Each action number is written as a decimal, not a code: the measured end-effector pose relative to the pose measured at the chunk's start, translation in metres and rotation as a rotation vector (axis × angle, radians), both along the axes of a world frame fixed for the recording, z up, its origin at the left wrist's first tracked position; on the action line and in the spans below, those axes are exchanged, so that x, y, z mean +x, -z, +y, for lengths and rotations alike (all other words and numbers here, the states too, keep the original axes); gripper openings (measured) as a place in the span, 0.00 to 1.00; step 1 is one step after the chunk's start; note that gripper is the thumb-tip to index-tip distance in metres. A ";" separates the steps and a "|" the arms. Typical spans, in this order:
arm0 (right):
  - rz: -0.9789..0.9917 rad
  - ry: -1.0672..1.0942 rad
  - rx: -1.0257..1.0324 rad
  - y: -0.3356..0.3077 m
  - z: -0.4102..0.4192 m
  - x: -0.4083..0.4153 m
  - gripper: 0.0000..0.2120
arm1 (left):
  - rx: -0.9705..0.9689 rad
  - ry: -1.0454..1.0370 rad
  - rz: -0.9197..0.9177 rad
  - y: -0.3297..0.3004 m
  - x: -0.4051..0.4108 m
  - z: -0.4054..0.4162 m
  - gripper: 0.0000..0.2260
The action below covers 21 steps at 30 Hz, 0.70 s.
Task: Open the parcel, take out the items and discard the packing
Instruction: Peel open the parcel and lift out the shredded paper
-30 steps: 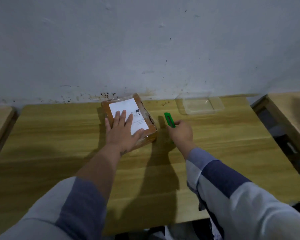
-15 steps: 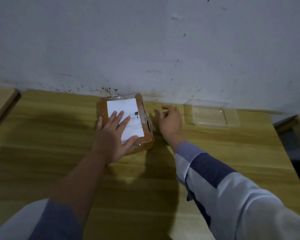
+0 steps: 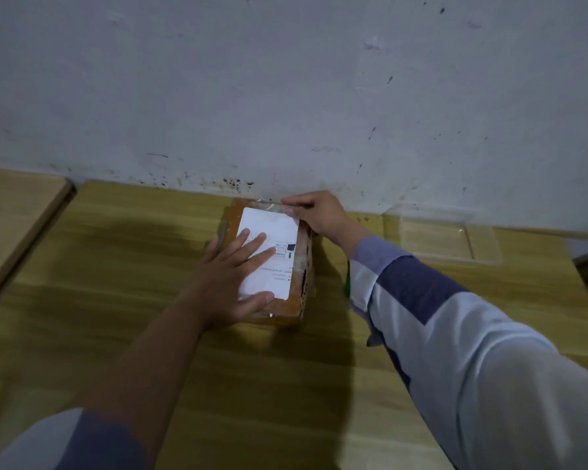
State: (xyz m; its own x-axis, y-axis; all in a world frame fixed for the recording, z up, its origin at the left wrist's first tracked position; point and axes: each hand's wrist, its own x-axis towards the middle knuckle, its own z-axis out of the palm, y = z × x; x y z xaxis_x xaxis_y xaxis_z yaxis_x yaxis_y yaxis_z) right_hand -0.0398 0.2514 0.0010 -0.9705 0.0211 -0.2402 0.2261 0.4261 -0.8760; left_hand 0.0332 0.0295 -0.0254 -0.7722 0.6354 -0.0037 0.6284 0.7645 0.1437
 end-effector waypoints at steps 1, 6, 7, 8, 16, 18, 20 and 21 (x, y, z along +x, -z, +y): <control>-0.013 0.038 -0.024 -0.001 0.001 0.005 0.11 | -0.031 -0.028 0.001 -0.002 0.000 -0.003 0.37; -0.076 0.279 -0.192 -0.006 0.004 0.047 0.13 | 0.073 -0.173 -0.014 -0.009 0.013 -0.027 0.33; -0.078 0.330 -0.227 -0.008 0.002 0.059 0.14 | 0.082 -0.174 0.019 -0.010 0.015 -0.032 0.32; -0.078 0.378 -0.256 -0.010 -0.003 0.070 0.15 | 0.093 -0.175 0.043 -0.011 0.018 -0.037 0.31; -0.103 0.749 -0.411 0.000 -0.062 0.165 0.13 | 0.046 -0.285 -0.258 -0.026 0.054 -0.065 0.33; -0.073 0.820 -0.429 0.002 -0.079 0.185 0.13 | 0.083 -0.278 -0.295 -0.026 0.067 -0.073 0.40; -0.053 0.883 -0.433 0.003 -0.095 0.203 0.12 | 0.148 -0.278 -0.334 -0.024 0.078 -0.082 0.48; -0.043 0.906 -0.424 0.005 -0.102 0.210 0.12 | 0.189 -0.285 -0.354 -0.022 0.082 -0.087 0.51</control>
